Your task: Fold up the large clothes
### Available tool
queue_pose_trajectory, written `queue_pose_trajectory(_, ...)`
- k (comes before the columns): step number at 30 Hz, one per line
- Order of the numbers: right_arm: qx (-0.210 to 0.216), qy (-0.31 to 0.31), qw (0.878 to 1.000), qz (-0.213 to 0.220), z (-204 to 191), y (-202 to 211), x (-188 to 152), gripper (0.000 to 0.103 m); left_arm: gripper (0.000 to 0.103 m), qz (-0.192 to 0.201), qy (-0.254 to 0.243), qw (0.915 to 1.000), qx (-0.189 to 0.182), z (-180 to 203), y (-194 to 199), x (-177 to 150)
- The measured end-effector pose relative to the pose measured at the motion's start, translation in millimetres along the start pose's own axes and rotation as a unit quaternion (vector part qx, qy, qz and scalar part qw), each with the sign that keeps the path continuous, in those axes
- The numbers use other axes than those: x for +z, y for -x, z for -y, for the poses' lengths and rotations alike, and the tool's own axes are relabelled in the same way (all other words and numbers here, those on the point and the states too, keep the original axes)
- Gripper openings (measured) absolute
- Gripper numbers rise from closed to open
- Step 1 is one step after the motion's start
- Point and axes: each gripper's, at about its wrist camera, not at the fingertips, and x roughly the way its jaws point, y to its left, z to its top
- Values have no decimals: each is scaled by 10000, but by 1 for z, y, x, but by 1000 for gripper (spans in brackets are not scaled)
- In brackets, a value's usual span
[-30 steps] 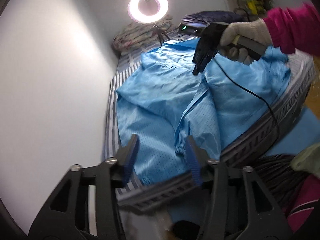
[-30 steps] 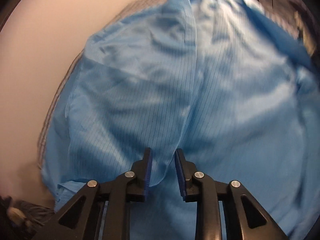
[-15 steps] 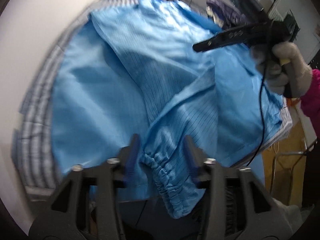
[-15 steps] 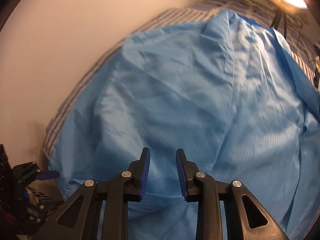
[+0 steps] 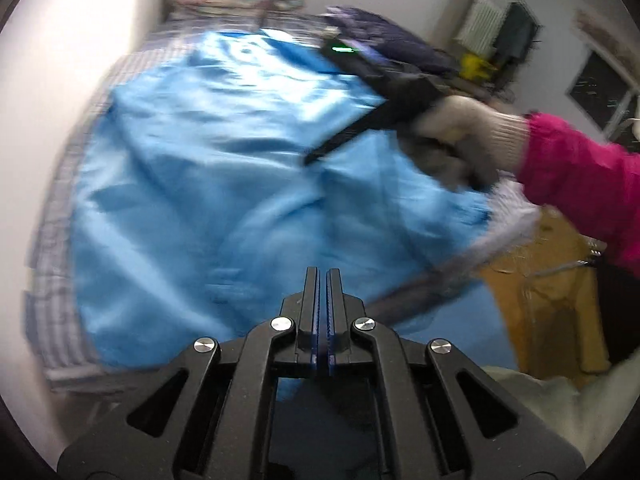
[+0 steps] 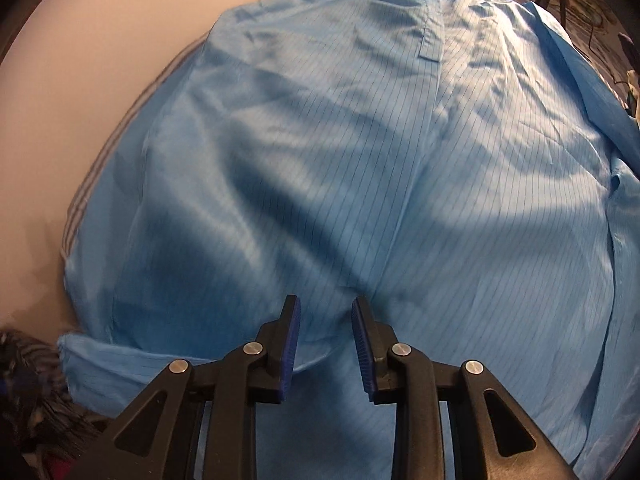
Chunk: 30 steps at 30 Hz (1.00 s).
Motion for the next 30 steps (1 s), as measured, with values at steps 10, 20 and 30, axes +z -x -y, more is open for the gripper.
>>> queue_pose_trajectory(10,16,730,9969,297,-42,30,26,34,42,269,1292,9889,678,-54,8,-23)
queue_pose_trajectory(20,256,545,9980,-193,-37,-3,-6,34,6,-139,1336,9900,419,-72,-39,-16)
queue_pose_trajectory(30,313,182,9992,-138,-1,30,-54,34,7,26,-257,9994,218,34,-27,-13)
